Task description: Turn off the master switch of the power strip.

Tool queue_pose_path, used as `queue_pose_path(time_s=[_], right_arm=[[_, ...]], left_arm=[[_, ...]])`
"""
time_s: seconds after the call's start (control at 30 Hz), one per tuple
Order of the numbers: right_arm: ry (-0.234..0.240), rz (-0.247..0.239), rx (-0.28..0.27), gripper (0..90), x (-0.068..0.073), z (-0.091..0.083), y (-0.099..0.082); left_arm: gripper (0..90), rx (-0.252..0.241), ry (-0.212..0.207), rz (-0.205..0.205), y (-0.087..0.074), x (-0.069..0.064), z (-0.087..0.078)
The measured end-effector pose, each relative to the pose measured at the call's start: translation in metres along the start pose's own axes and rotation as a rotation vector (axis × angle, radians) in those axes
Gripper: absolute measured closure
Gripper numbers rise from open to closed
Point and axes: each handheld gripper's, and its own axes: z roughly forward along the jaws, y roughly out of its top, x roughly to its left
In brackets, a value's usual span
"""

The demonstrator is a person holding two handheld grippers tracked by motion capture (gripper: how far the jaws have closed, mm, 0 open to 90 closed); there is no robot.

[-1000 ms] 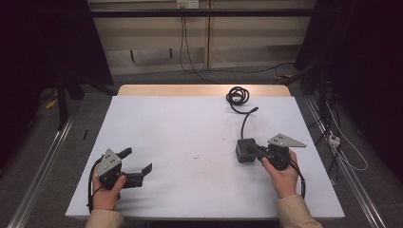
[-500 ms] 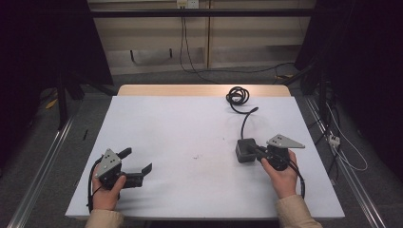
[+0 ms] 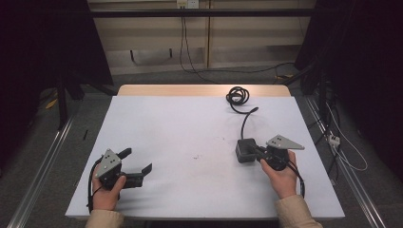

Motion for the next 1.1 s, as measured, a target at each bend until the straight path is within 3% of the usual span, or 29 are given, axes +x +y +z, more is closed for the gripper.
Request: queue_pose_path(time_s=[0.1, 0.73, 0.93, 1.1], right_arm=[[-0.008, -0.017, 0.005, 90.0, 0.0012, -0.0001, 0.0006], [-0.007, -0.009, 0.018, 90.0, 0.0009, 0.0002, 0.0021], [-0.016, -0.033, 0.023, 90.0, 0.0025, 0.0009, 0.0022], [-0.011, -0.020, 0.023, 90.0, 0.0020, 0.0008, 0.0020]], left_arm=[[3.1, 0.001, 0.000, 0.001, 0.0000, -0.0003, 0.0000], [3.0, 0.000, -0.001, -0.001, -0.0002, -0.0012, 0.0000], [3.1, 0.000, 0.001, 0.002, 0.0000, -0.0004, -0.0013], [3.1, -0.001, 0.002, -0.001, -0.0003, -0.0003, -0.0014]])
